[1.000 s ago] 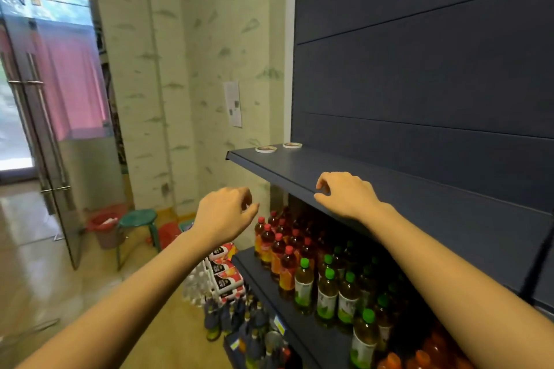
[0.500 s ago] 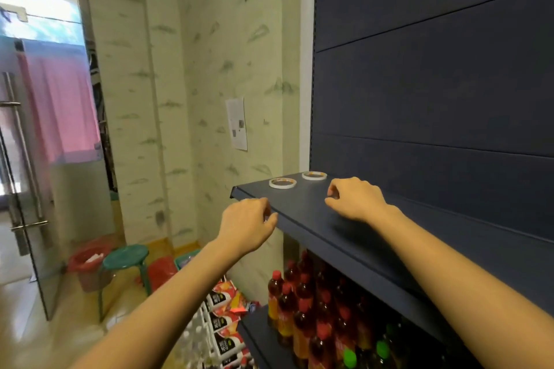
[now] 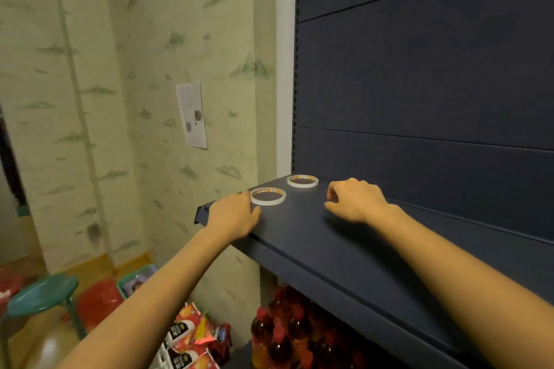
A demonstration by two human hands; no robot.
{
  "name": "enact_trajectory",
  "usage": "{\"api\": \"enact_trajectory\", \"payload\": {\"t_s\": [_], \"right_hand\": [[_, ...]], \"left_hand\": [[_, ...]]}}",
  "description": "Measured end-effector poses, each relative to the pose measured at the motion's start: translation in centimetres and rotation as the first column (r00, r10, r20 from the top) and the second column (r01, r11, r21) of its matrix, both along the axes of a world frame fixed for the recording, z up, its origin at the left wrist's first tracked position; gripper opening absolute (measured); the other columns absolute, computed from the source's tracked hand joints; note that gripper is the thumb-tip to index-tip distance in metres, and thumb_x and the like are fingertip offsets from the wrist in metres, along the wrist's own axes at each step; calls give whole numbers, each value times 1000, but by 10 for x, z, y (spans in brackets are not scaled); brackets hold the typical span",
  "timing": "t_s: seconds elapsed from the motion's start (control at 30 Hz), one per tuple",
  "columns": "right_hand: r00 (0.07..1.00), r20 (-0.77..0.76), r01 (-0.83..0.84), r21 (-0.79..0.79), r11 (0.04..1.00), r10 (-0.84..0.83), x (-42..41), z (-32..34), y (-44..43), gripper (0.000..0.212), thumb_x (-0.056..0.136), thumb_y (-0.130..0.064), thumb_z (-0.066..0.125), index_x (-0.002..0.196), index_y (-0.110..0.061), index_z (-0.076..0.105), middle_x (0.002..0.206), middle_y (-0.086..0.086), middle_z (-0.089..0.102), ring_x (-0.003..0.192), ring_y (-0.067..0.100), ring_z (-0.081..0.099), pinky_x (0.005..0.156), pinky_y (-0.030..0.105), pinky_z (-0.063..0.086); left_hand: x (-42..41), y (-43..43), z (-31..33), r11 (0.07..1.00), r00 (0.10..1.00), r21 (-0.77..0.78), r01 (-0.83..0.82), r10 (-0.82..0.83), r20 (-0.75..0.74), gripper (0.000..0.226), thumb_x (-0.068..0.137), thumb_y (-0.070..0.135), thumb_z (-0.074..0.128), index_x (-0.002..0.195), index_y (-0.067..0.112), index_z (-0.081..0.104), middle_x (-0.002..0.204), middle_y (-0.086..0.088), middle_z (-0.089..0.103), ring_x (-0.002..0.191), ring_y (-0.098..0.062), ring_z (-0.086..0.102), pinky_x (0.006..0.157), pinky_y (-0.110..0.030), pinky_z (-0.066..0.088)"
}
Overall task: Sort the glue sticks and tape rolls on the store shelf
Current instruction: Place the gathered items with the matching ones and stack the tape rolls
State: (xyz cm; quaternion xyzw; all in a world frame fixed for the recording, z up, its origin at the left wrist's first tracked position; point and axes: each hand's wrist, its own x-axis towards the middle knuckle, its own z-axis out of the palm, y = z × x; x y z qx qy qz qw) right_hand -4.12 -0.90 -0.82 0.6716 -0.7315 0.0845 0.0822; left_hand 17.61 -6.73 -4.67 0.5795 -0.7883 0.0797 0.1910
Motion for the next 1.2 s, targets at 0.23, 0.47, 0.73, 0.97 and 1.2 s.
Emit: {"api": "enact_trajectory", "payload": {"t_s": [0.23,0.47,0.73,0.97,1.2], "right_hand": [[980,19,197,27,980,-198,-4,6,-60,24,92,-39,48,108,-23,57,110,1,61,95,20,57,72,31,41],[919,76,384,41,922,-387,8,-3,-119,35,95,-44,43,113,-18,57,110,5,61,98,24,58,75,33,42],[820,77,568,10,823,-567,26,-15,-186,48,96,-50,35,106,-11,61,88,3,54,86,22,56,72,32,37],[726,38,679,117,724,-687,28,-33,-214,48,91,-55,37,102,-16,62,83,1,51,77,19,49,68,27,37],[733,10,664,211,718,-680,4,-21,-181,38,89,-50,46,102,-17,60,88,1,53,84,19,51,76,29,35]], "left_hand": [[-2,-107,-5,983,999,186,10,0,-51,56,94,54,31,121,6,45,123,-17,57,110,-34,56,90,-40,44],[-3,-174,-7,948,957,239,209,-248,147,44,95,41,37,104,4,61,116,-16,63,105,-33,59,83,-34,45],[33,-200,-2,950,948,72,302,-308,84,42,93,45,40,86,10,62,101,-13,67,98,-32,60,77,-35,45],[54,-213,-2,937,938,58,344,-340,-68,40,91,38,42,56,19,38,65,-2,50,75,-29,56,62,-31,36],[30,-219,9,890,885,14,455,-450,-116,43,91,40,43,56,16,39,70,-9,58,81,-34,59,64,-35,41]]}}
